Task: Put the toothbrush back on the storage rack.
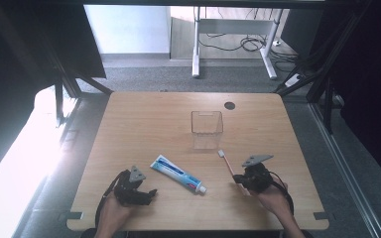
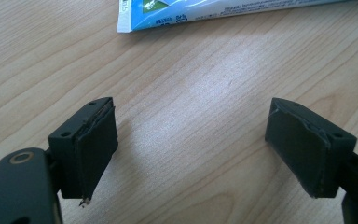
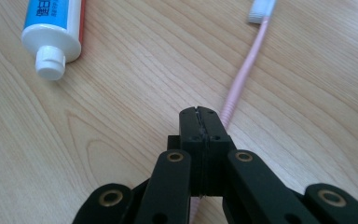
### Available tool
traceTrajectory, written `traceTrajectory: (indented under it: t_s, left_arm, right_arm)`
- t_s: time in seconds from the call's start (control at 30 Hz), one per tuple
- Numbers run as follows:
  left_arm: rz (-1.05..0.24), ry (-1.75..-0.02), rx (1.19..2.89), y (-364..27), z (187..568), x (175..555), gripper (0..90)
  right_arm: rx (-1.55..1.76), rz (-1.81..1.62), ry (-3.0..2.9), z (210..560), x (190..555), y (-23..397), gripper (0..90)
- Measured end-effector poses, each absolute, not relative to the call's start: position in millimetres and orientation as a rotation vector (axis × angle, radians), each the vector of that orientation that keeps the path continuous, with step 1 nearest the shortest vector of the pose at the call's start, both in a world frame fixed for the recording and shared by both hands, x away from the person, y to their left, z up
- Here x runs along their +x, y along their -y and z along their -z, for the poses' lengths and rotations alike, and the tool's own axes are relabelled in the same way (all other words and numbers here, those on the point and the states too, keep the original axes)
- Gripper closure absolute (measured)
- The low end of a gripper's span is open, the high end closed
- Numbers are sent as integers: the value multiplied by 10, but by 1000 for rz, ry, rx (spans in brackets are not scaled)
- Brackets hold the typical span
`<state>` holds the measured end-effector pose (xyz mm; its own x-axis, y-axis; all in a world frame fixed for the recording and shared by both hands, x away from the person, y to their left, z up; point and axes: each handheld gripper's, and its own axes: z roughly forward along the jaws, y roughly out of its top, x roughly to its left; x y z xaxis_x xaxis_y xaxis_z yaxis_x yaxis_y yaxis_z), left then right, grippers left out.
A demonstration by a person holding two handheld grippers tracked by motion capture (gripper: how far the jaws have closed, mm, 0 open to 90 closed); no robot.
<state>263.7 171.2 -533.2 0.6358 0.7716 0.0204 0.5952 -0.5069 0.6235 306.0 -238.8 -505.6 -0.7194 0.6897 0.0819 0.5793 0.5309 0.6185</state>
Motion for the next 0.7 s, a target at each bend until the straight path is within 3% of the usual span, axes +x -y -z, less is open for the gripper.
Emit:
traceTrajectory:
  t_s: [0.7]
  left_arm:
    - [-412,-1047,2286,-1708,5331,2630,174]
  right_arm:
    - [1130,-897,-2584,5127,3073,2532,900]
